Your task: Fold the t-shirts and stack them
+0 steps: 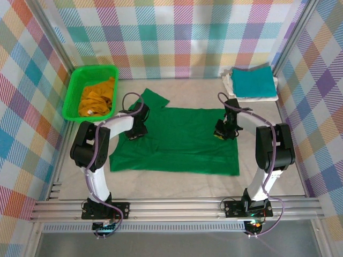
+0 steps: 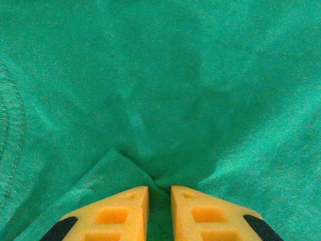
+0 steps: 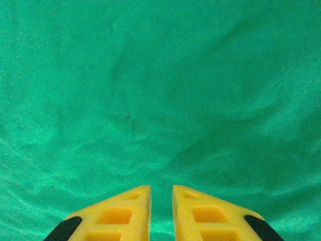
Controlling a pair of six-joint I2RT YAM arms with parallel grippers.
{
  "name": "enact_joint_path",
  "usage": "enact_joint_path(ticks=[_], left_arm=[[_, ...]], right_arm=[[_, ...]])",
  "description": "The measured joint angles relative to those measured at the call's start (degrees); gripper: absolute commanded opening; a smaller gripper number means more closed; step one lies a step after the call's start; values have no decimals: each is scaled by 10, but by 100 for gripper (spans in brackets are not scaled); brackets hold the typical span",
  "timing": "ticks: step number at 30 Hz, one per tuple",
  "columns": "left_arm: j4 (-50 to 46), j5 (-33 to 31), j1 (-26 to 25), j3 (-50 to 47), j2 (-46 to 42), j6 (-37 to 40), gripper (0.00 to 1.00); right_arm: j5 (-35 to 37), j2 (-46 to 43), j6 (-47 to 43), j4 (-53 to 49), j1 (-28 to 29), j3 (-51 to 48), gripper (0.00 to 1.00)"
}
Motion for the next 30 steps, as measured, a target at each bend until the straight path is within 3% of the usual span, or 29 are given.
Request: enact_joint_path(ticks=[9, 17, 30], left_arm=[[49, 20, 54, -12, -2, -22, 21], [59, 20, 55, -19, -7, -26, 21], [65, 23, 55, -23, -8, -26, 20]], right_arm=[[-1, -78, -2, -43, -7, -24, 26], [12, -172, 3, -133, -15, -105, 34], [-4, -158, 2, -141, -27, -145, 36]])
